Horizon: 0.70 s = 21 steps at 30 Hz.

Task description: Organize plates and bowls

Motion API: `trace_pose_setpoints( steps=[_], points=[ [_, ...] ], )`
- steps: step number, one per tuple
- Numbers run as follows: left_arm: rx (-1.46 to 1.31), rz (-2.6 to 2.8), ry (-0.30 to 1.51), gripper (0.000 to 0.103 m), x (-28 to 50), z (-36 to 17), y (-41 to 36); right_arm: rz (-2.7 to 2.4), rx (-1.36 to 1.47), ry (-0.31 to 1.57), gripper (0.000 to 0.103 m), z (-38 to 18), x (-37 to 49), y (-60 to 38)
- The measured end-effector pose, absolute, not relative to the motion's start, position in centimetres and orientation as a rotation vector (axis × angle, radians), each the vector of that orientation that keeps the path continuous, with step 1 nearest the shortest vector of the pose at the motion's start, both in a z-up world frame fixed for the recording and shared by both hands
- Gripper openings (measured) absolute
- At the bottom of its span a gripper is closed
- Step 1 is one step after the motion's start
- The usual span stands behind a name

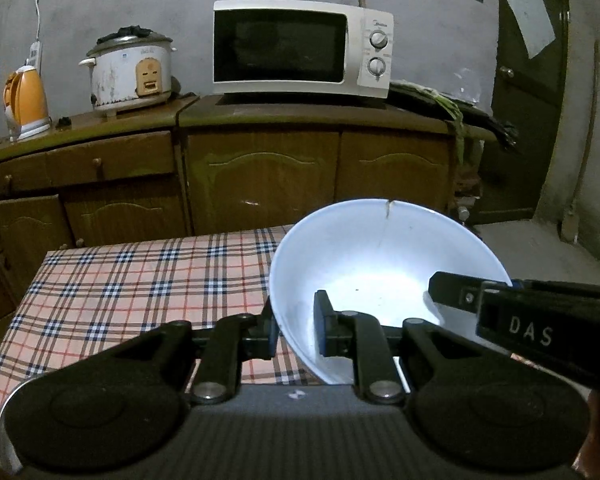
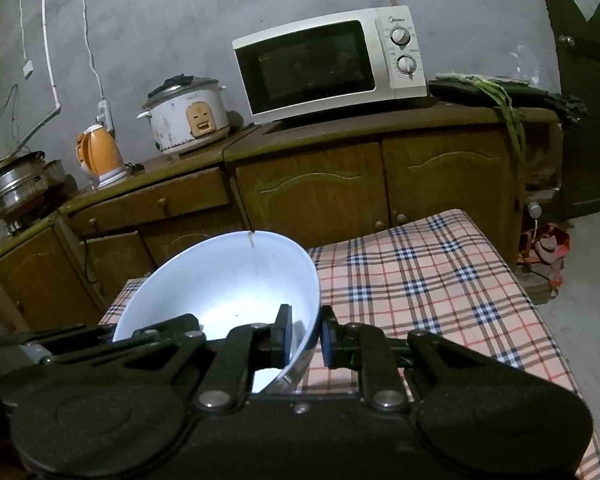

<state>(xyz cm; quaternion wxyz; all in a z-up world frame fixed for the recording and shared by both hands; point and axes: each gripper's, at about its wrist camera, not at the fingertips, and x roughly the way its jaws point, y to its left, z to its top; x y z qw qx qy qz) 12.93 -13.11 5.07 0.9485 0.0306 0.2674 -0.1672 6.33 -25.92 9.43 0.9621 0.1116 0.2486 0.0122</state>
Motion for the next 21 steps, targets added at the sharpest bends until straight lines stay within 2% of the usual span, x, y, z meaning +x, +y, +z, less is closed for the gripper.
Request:
trace_pose_setpoints(
  steps=[21],
  points=[
    [0.079, -0.362, 0.572, 0.019, 9.9, 3.2, -13.7, 0.010, 0.252, 0.521, 0.020, 7.3, 2.3, -26.6]
  ],
)
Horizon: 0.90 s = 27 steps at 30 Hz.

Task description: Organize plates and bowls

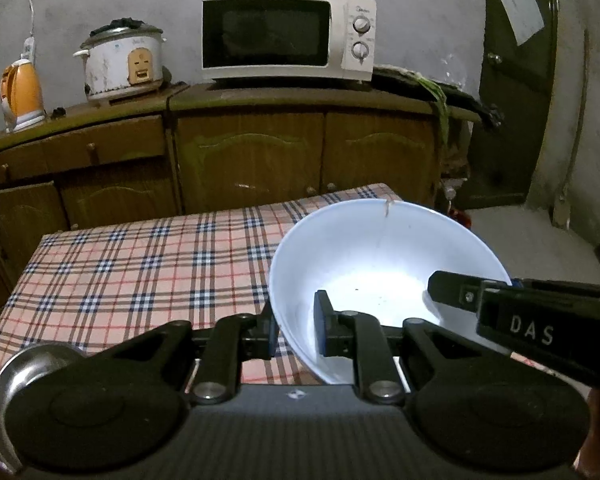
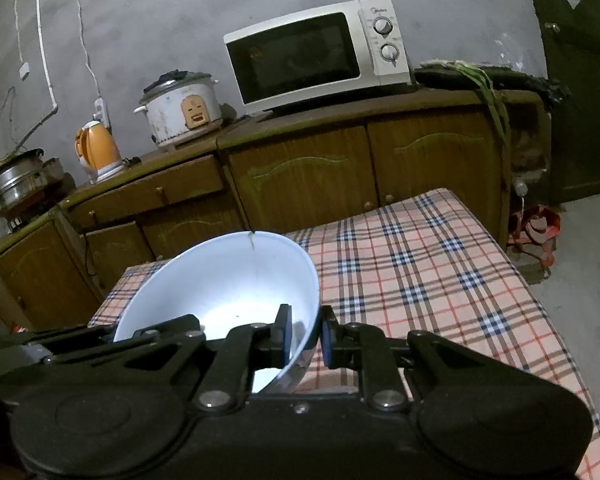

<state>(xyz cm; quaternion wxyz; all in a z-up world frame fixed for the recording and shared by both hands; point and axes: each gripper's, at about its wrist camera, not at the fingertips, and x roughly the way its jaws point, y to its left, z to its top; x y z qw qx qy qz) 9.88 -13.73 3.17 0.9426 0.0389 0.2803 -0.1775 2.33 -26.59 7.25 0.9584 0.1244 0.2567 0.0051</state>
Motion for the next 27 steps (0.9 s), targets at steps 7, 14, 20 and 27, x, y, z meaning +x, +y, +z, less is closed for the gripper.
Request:
trace_pose_setpoints(
  steps=[7, 14, 20, 27],
  points=[
    [0.082, -0.376, 0.603, 0.019, 9.1, 1.9, -14.2, -0.002, 0.266, 0.545, 0.020, 5.7, 1.4, -27.1],
    [0.086, -0.398, 0.643, 0.019, 8.8, 0.5, -14.4, -0.018, 0.278, 0.576, 0.020, 4.1, 0.7, -27.7],
    [0.094, -0.415, 0.688, 0.019, 8.8, -1.2, -14.8, -0.036, 0.291, 0.616, 0.020, 2.0, 0.2, -28.2],
    [0.111, -0.420, 0.749, 0.019, 8.4, -3.9, -14.7, -0.042, 0.306, 0.684, 0.020, -0.9, -0.1, -28.3]
  ],
)
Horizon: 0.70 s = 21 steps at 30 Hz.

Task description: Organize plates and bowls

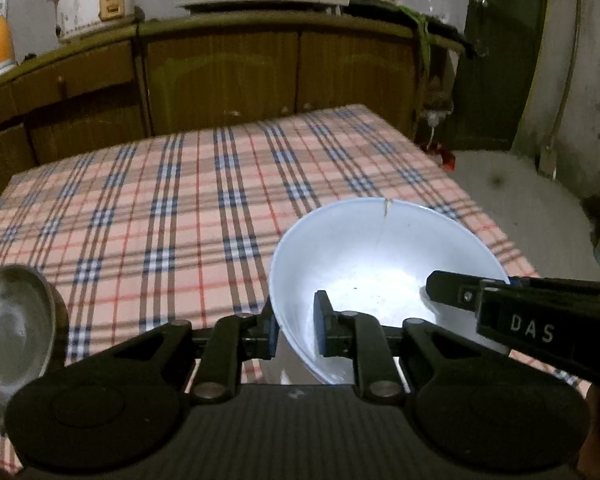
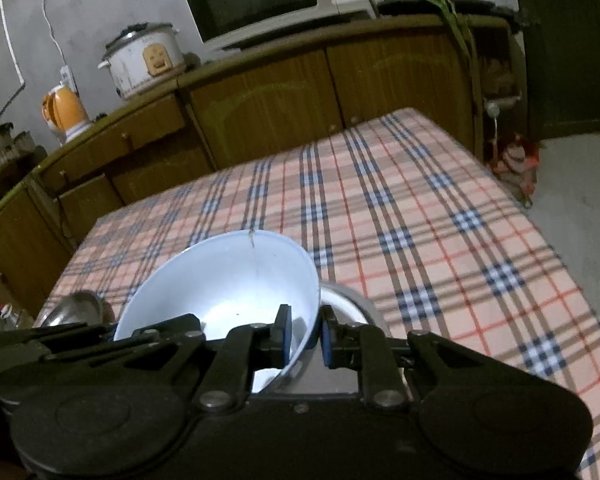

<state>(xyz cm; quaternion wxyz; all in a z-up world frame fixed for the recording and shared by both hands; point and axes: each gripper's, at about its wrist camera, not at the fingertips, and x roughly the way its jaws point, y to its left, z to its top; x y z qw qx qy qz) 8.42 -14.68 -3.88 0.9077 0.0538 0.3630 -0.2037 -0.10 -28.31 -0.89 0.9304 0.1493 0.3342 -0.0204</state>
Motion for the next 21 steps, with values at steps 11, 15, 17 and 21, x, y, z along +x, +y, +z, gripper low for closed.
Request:
trace_pose_setpoints(
  steps=[11, 15, 17, 21],
  points=[
    [0.136, -0.426, 0.799, 0.019, 8.9, -6.9, -14.3, -0.056, 0.287, 0.754, 0.020, -4.2, 0.5, -27.6],
    [0.171, -0.427, 0.764, 0.019, 8.8, -7.2, -14.7, -0.063, 0.262, 0.757, 0.020, -4.9, 0.7, -27.4],
    [0.178, -0.424, 0.753, 0.019, 8.9, -7.3, -14.8, -0.064, 0.251, 0.759, 0.020, -5.2, 0.8, -27.4],
    [0.204, -0.418, 0.727, 0.019, 8.9, -7.5, -15.1, -0.069, 0.235, 0.762, 0.020, -5.6, 1.0, -27.3]
  ],
)
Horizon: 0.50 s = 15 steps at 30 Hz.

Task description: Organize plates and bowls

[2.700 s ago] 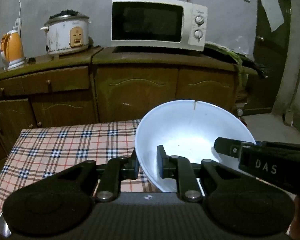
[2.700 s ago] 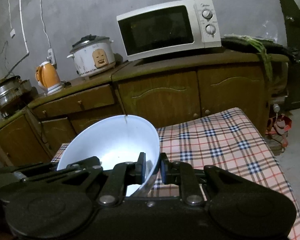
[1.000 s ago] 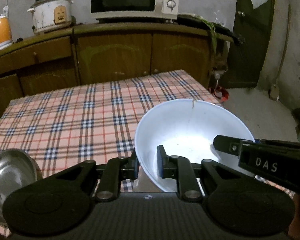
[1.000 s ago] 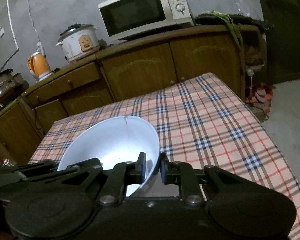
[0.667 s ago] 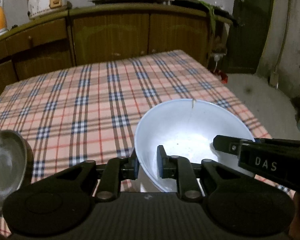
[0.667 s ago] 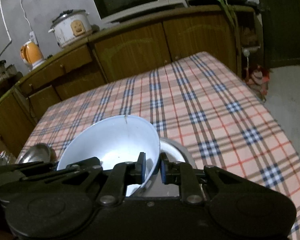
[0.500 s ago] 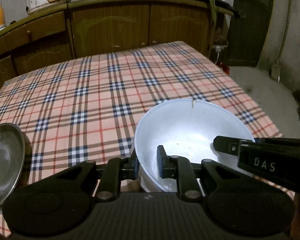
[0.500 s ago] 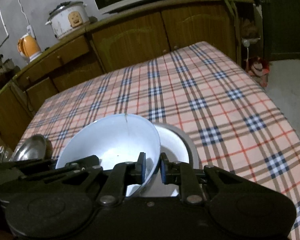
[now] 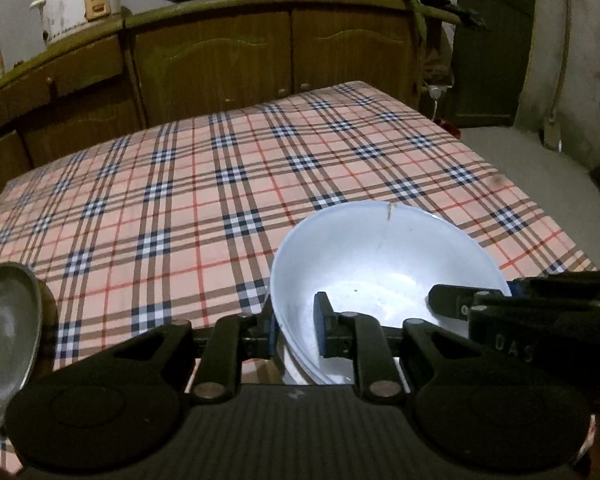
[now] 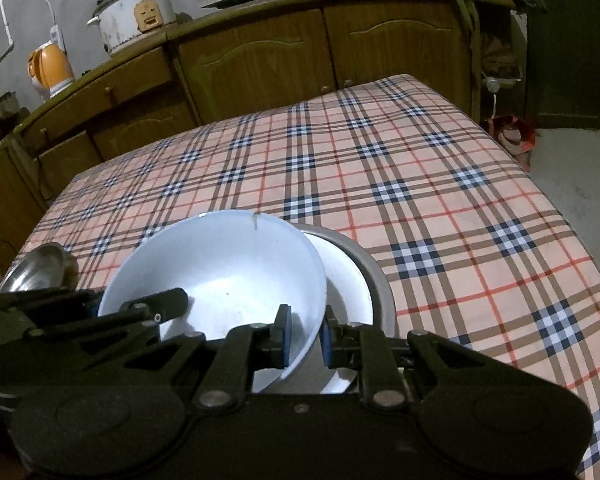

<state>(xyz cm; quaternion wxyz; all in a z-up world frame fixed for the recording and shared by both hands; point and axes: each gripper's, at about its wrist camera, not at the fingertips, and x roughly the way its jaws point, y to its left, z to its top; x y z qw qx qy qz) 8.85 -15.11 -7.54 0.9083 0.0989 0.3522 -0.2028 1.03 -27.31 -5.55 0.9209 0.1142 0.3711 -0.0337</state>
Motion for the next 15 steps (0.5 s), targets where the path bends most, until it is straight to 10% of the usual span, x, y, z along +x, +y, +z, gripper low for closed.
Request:
trace_pose_setpoints(
  steps=[15],
  points=[
    [0.202, -0.434, 0.667, 0.038, 8.02, -8.31, -15.20, -0.078, 0.226, 0.786, 0.020, -6.51, 0.94, -27.52]
  ],
)
